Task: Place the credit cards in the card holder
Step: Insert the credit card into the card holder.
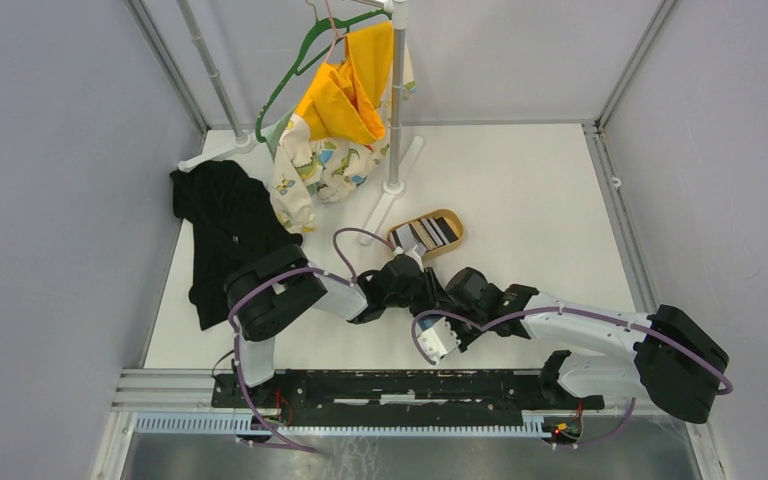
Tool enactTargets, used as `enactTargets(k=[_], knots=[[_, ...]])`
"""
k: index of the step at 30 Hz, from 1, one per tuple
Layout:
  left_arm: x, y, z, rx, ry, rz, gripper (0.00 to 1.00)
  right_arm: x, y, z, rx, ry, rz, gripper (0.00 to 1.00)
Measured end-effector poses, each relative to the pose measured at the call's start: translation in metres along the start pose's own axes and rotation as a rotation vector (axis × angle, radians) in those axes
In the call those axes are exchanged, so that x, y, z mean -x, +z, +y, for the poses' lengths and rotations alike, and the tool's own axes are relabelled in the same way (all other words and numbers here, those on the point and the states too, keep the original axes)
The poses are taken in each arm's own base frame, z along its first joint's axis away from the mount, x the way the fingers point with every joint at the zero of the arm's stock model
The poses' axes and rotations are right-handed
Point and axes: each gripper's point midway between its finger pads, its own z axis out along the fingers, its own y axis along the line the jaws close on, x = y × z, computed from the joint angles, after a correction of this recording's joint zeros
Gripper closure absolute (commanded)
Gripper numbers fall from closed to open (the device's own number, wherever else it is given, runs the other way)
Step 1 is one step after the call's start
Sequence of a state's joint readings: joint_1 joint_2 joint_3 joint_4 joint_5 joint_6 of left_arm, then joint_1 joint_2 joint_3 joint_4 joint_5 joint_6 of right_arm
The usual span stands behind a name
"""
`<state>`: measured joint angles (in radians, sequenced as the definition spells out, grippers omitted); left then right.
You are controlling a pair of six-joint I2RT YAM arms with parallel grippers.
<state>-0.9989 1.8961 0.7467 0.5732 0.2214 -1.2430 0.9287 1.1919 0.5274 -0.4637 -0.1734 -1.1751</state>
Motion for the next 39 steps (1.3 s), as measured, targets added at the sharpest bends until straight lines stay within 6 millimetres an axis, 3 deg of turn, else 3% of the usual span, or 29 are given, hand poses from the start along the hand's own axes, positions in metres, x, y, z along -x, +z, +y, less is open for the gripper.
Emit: enactTargets(k=[16, 20, 27, 30, 36, 39], knots=[[0.004, -0.003, -0.002, 0.021, 0.038, -0.015, 0.58, -0.023, -0.010, 0.000, 0.000, 0.081, 0.048, 0.96], [0.009, -0.011, 0.000, 0.061, 0.067, -0.042, 0.55, -0.016, -0.019, -0.004, 0.001, 0.123, -0.029, 0.94], [0.022, -0.039, -0.006, 0.111, 0.155, -0.112, 0.54, 0.006, -0.054, -0.027, -0.092, 0.140, -0.243, 0.89], [0.030, -0.054, -0.016, 0.112, 0.211, -0.154, 0.57, 0.018, -0.053, -0.013, -0.024, 0.080, -0.320, 0.87], [0.048, -0.097, -0.024, 0.143, 0.333, -0.281, 0.59, 0.027, -0.040, 0.040, 0.206, -0.102, -0.416, 0.96], [0.059, -0.124, -0.026, 0.162, 0.388, -0.361, 0.58, 0.027, -0.042, 0.052, 0.250, -0.154, -0.431, 1.00]])
